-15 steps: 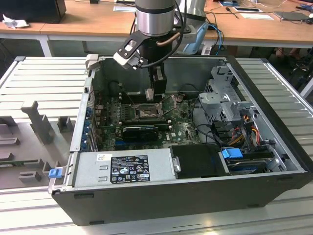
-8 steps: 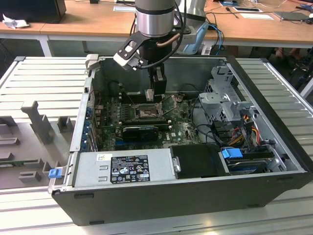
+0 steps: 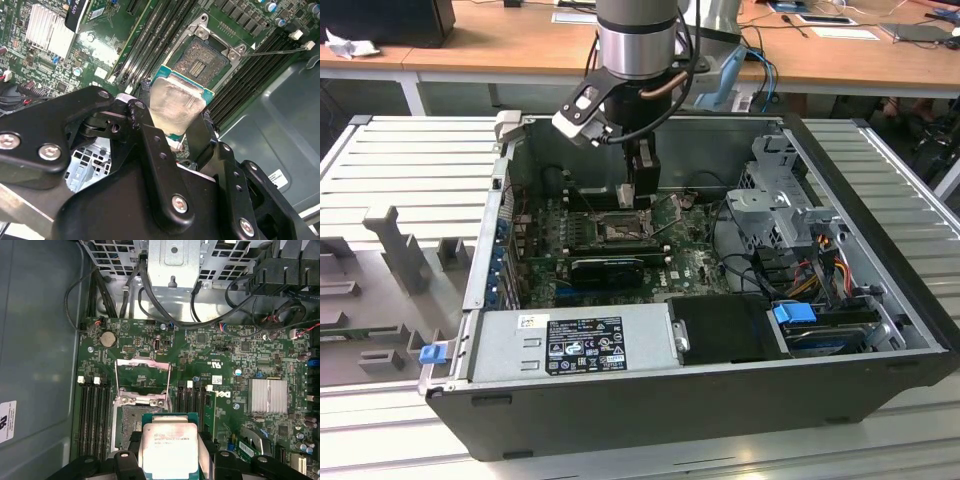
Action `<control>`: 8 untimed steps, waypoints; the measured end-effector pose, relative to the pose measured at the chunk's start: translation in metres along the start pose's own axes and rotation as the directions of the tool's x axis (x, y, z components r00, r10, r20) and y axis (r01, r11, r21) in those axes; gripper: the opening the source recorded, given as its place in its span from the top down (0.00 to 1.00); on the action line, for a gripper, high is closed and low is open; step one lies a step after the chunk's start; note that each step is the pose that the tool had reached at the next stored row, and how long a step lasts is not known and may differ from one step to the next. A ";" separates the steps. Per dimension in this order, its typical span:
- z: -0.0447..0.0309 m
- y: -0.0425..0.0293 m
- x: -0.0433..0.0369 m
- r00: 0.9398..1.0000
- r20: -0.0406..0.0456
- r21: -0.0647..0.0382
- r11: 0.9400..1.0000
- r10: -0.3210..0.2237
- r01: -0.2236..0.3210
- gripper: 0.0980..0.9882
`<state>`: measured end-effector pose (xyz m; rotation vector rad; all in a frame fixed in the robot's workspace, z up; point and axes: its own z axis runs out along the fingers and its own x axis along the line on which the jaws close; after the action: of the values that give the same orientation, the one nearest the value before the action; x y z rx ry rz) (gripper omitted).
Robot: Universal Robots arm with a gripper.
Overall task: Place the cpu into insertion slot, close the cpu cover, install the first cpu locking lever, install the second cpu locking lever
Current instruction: 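Place the cpu into insertion slot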
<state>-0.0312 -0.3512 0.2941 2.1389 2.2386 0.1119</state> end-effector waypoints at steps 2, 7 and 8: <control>0.0005 0.0000 0.0000 1.000 0.000 0.000 1.000 0.000 0.000 0.52; 0.0023 -0.0002 0.0000 1.000 0.000 0.000 1.000 0.000 0.000 0.52; 0.0025 -0.0002 0.0000 1.000 0.000 0.000 1.000 0.000 0.000 0.52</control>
<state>-0.0312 -0.3512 0.2917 2.1392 2.2387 0.1115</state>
